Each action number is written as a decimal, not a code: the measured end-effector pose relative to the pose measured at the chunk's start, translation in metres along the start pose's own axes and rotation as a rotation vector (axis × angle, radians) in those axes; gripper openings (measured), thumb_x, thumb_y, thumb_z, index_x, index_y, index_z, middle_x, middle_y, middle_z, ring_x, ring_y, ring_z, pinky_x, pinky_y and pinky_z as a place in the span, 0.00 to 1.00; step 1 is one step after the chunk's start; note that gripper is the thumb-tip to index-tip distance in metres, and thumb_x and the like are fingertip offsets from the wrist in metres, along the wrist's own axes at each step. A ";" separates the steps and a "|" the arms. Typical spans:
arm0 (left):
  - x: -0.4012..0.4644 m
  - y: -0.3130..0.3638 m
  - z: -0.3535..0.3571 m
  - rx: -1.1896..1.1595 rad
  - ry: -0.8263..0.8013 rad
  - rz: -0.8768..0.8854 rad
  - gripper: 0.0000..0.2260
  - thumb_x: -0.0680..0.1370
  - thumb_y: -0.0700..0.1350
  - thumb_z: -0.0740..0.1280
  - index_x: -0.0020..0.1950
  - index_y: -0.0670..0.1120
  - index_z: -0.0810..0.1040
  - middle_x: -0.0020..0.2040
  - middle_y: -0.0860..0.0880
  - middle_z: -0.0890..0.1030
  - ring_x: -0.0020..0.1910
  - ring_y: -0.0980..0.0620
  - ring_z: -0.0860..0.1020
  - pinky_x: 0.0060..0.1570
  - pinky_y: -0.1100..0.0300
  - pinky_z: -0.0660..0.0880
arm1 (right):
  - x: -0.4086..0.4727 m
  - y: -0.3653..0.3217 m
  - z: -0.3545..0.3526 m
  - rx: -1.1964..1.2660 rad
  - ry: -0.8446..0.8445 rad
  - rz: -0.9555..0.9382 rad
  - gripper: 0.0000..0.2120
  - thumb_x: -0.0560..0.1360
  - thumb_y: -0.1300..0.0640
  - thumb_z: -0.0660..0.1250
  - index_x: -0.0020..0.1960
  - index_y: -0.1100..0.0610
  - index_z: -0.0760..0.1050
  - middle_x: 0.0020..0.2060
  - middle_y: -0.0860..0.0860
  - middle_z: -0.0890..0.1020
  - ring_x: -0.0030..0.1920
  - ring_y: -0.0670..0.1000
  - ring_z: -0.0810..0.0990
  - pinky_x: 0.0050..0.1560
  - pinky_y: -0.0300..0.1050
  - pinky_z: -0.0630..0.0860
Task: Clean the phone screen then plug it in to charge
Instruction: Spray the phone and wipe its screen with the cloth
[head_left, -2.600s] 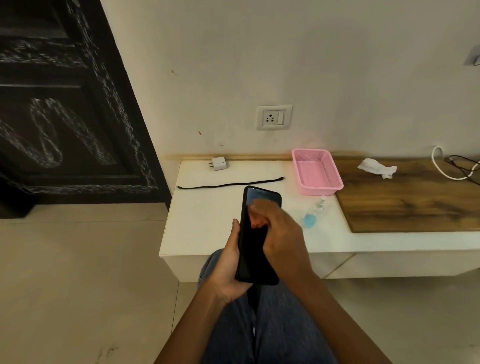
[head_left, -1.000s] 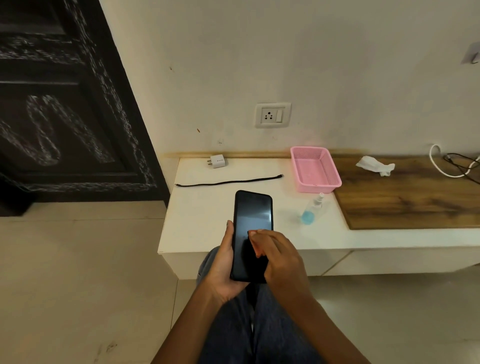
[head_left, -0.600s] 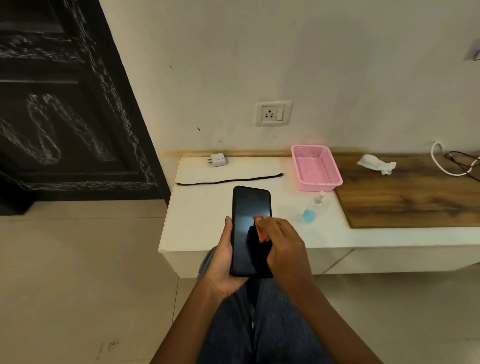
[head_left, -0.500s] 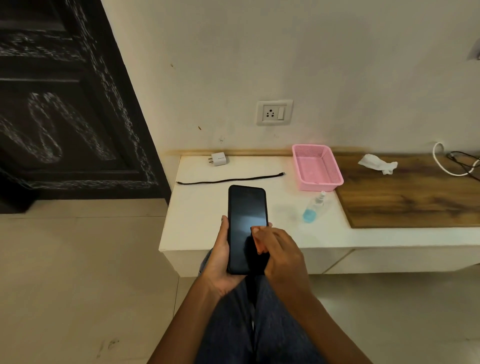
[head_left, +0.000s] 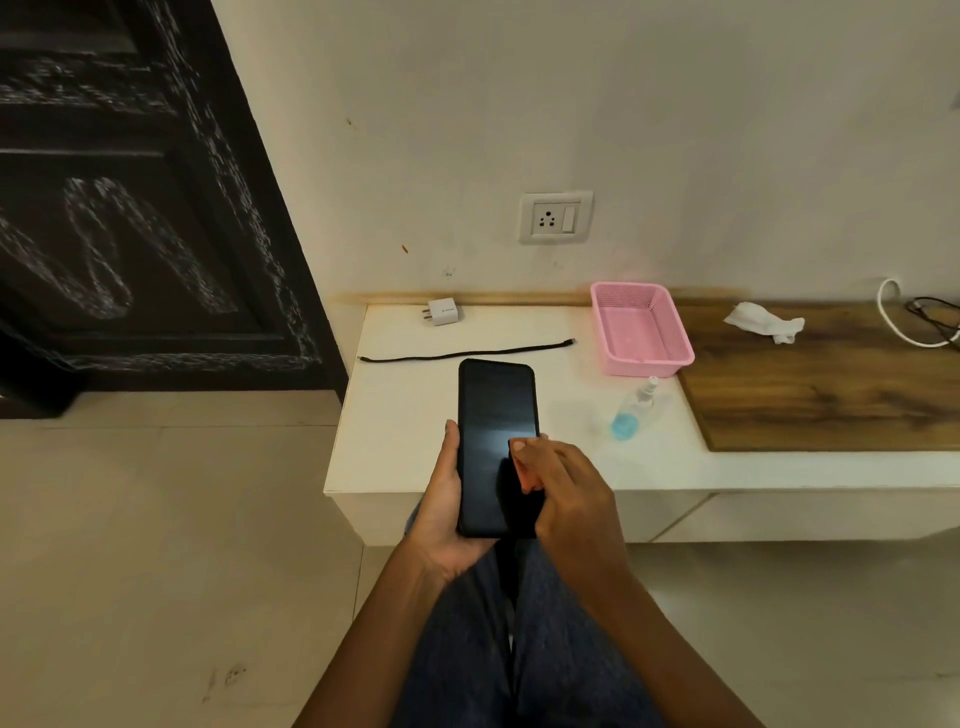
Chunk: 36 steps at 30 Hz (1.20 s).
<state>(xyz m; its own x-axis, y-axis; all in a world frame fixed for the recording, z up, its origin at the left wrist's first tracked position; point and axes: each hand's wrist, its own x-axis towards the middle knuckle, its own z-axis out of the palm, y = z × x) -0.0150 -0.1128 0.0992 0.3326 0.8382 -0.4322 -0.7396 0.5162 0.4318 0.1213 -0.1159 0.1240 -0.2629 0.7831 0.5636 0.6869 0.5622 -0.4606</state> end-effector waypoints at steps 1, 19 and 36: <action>0.000 -0.001 0.000 -0.006 -0.008 0.001 0.33 0.71 0.67 0.60 0.62 0.43 0.79 0.63 0.42 0.78 0.62 0.46 0.76 0.66 0.51 0.70 | -0.006 -0.002 0.000 0.002 -0.010 -0.003 0.16 0.74 0.62 0.56 0.52 0.66 0.80 0.47 0.59 0.83 0.49 0.57 0.82 0.49 0.48 0.80; -0.002 0.003 0.001 -0.063 0.012 0.032 0.33 0.71 0.66 0.60 0.64 0.42 0.77 0.67 0.41 0.75 0.64 0.44 0.73 0.69 0.48 0.65 | -0.008 -0.004 -0.004 -0.045 -0.074 -0.044 0.12 0.72 0.64 0.61 0.51 0.64 0.80 0.45 0.57 0.83 0.45 0.56 0.82 0.47 0.42 0.78; 0.000 0.008 0.004 -0.047 0.003 0.016 0.36 0.73 0.68 0.56 0.62 0.39 0.78 0.59 0.43 0.78 0.59 0.47 0.75 0.61 0.54 0.72 | -0.007 0.000 -0.006 -0.054 -0.136 -0.129 0.15 0.65 0.76 0.70 0.49 0.65 0.82 0.52 0.59 0.83 0.55 0.57 0.81 0.57 0.51 0.77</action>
<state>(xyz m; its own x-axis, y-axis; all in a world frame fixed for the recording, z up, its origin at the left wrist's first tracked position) -0.0183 -0.1083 0.1060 0.3187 0.8457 -0.4281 -0.7718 0.4937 0.4008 0.1277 -0.1232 0.1238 -0.4379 0.7359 0.5163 0.6756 0.6483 -0.3511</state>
